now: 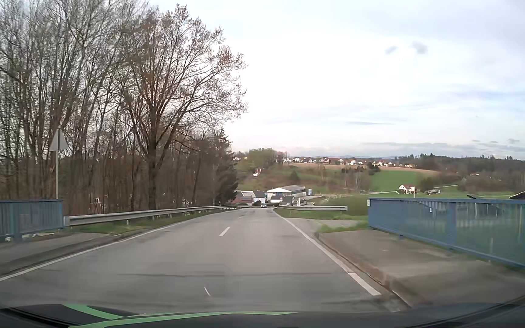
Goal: Follow the waypoints while adhering to traffic rules and regulations
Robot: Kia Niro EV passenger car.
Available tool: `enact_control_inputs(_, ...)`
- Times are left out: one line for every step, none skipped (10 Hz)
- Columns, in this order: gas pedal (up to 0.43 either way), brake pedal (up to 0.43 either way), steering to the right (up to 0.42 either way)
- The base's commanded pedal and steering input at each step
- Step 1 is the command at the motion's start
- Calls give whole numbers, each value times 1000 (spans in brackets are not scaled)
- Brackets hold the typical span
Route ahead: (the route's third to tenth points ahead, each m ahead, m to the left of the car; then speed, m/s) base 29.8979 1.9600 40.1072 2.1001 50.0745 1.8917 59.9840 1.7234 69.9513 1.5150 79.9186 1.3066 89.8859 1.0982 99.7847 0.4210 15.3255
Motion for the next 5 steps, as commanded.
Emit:
enact_control_inputs(0, 0, 0)
enact_control_inputs(0, 0, 0)
enact_control_inputs(0, 0, 0)
enact_control_inputs(0, 0, 0)
enact_control_inputs(0, 0, 0)
